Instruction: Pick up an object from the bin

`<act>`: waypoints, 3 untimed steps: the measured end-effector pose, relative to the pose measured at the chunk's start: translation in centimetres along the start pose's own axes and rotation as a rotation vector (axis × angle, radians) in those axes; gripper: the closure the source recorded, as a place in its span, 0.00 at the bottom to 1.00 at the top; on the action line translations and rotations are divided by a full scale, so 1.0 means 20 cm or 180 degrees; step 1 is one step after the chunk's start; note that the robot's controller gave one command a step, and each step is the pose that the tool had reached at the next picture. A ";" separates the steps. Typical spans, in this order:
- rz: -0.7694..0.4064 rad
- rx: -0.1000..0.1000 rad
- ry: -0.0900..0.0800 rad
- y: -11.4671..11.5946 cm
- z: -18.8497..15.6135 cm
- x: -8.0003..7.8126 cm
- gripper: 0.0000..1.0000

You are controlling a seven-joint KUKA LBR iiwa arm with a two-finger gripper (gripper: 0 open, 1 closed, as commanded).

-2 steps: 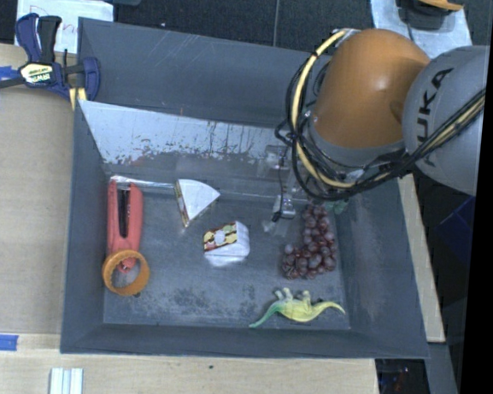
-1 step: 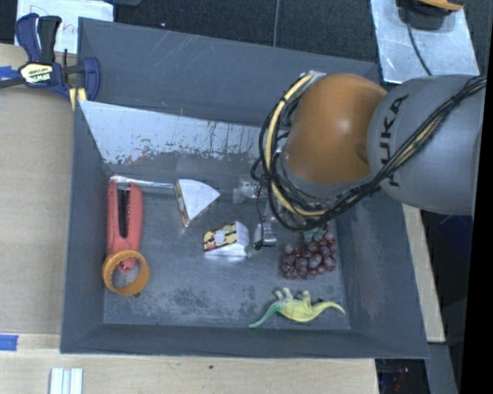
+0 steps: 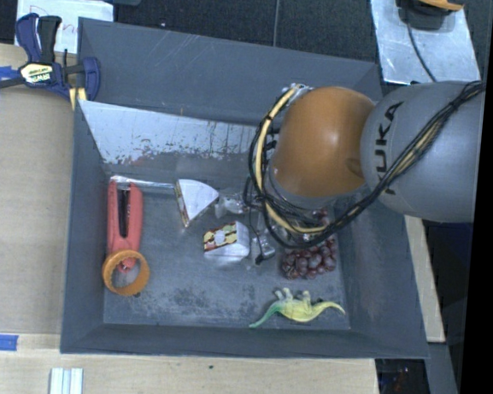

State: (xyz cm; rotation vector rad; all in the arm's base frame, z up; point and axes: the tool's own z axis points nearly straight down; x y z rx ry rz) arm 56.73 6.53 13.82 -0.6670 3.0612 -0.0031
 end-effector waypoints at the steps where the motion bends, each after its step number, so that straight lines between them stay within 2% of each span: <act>1: -0.0607 0.0001 -0.0009 -0.01 0.05 -0.09 0.00; 2: -0.0553 0.0012 -0.0055 -0.12 0.33 -0.16 0.00; 3: -0.1753 0.0023 -0.0051 -0.11 0.33 -0.17 1.00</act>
Offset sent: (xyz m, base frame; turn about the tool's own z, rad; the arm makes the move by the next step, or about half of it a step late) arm 0.0362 -0.0106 -0.0682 -0.1770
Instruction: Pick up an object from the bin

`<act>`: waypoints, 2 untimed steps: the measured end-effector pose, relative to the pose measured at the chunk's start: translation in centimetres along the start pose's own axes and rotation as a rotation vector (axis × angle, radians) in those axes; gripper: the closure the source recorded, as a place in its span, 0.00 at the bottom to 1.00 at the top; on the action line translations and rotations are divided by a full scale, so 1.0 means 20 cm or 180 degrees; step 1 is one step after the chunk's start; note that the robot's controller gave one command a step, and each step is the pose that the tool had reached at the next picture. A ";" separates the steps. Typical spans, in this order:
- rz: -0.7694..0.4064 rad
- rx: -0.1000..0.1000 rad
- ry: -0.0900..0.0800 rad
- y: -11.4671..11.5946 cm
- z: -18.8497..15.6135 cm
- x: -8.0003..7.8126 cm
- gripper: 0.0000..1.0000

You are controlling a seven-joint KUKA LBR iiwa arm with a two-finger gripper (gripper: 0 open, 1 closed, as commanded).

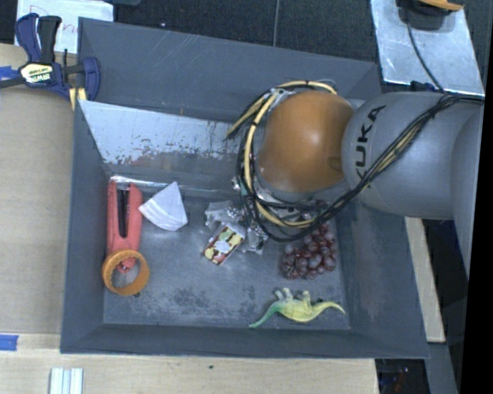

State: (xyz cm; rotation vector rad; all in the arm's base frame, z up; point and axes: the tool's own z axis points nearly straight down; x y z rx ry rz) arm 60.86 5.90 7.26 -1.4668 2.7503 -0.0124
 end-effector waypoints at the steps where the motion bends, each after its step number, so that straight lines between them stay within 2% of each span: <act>1: 0.0003 -0.0001 -0.0001 0.00 0.00 0.00 1.00; 2: 0.0010 -0.0001 -0.0005 0.00 -0.09 0.00 1.00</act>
Offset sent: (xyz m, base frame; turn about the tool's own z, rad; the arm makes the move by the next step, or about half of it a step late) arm -0.0001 -0.0001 0.0299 0.0004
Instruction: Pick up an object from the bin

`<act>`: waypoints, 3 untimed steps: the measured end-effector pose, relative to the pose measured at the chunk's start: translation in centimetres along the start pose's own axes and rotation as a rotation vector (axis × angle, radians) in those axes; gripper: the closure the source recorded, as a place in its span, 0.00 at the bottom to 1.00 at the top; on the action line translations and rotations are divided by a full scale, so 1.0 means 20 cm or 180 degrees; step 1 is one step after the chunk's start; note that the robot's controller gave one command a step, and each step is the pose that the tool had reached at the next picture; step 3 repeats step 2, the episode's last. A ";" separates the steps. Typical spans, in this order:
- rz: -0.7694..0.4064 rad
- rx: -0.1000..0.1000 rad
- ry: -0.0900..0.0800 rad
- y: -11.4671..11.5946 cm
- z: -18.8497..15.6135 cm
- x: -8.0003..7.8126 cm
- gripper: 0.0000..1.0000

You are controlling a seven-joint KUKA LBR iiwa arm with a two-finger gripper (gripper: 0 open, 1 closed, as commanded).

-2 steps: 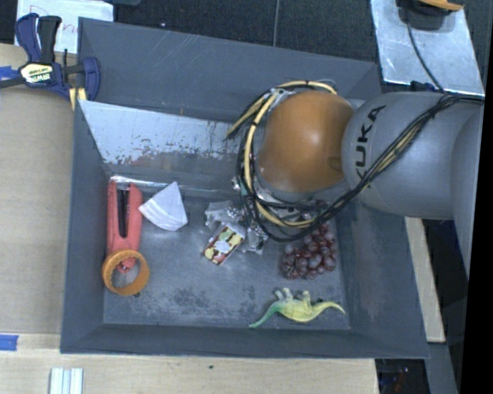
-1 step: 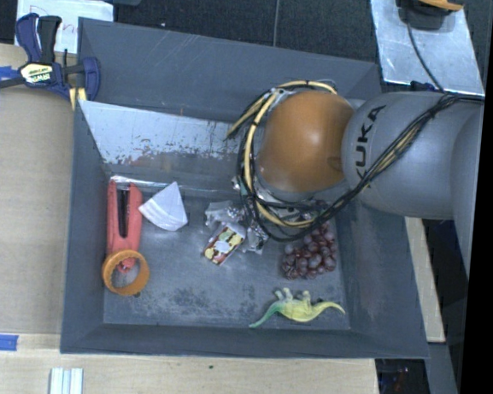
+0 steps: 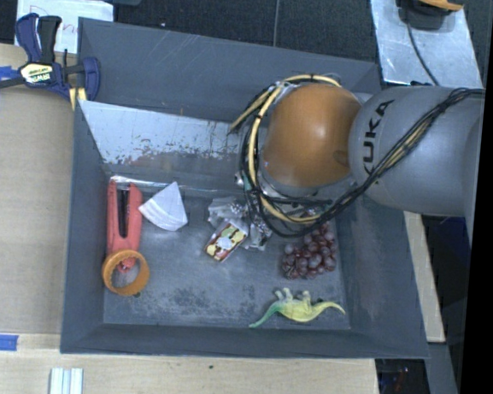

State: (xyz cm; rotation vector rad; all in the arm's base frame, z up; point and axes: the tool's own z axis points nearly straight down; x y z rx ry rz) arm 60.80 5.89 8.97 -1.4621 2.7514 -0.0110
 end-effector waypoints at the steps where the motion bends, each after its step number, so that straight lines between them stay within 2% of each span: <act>1: 0.0006 -0.0002 0.0000 0.00 -0.17 0.00 1.00; 2: 0.0013 -0.0001 -0.0003 -0.01 -0.31 -0.01 1.00; 3: 0.0013 -0.0001 -0.0003 -0.01 -0.31 -0.01 1.00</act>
Offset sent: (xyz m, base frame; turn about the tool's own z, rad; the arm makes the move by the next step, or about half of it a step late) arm -0.0007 0.0000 0.0751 0.0011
